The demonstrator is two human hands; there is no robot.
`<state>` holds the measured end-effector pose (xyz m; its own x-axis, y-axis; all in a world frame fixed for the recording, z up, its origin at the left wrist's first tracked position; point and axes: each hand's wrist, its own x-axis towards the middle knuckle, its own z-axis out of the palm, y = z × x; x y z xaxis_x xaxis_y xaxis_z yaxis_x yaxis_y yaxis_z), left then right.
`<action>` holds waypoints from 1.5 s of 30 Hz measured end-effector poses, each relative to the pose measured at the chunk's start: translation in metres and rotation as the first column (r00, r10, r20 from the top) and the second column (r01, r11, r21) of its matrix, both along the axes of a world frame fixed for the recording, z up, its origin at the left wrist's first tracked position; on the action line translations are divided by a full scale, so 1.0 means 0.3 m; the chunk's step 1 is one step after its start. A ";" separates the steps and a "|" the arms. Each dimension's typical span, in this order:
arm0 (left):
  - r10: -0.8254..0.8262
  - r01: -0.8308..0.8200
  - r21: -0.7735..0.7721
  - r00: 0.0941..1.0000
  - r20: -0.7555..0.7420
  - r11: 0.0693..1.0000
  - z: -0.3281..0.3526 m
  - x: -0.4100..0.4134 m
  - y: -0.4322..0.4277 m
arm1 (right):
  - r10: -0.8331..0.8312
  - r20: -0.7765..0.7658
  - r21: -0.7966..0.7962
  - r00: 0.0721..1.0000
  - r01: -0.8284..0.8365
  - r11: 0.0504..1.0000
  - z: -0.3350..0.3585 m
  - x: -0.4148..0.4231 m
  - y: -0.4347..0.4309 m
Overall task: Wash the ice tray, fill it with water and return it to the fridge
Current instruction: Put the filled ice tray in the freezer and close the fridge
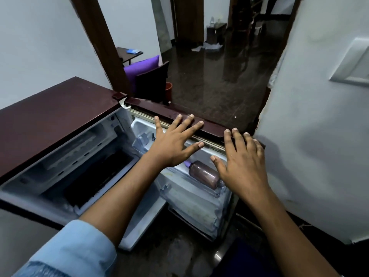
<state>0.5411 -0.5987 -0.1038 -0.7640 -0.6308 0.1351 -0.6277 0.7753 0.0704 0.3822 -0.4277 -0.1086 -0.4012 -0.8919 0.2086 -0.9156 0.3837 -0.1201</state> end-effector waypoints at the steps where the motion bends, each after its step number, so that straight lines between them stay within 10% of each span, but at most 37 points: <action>1: 0.007 -0.007 -0.004 1.000 0.008 1.000 0.006 0.014 0.007 | 0.023 0.006 -0.003 1.000 -0.023 1.000 0.005 0.007 0.014; 34: 0.144 -0.079 0.242 0.954 -0.265 0.967 0.078 0.581 0.109 | 0.505 0.104 -0.053 0.857 -0.502 0.863 0.014 0.590 0.254; 45: 0.193 -0.183 0.199 0.981 -0.031 0.963 0.127 0.806 0.078 | 0.696 -0.034 -0.044 0.717 -0.697 0.716 0.001 0.788 0.167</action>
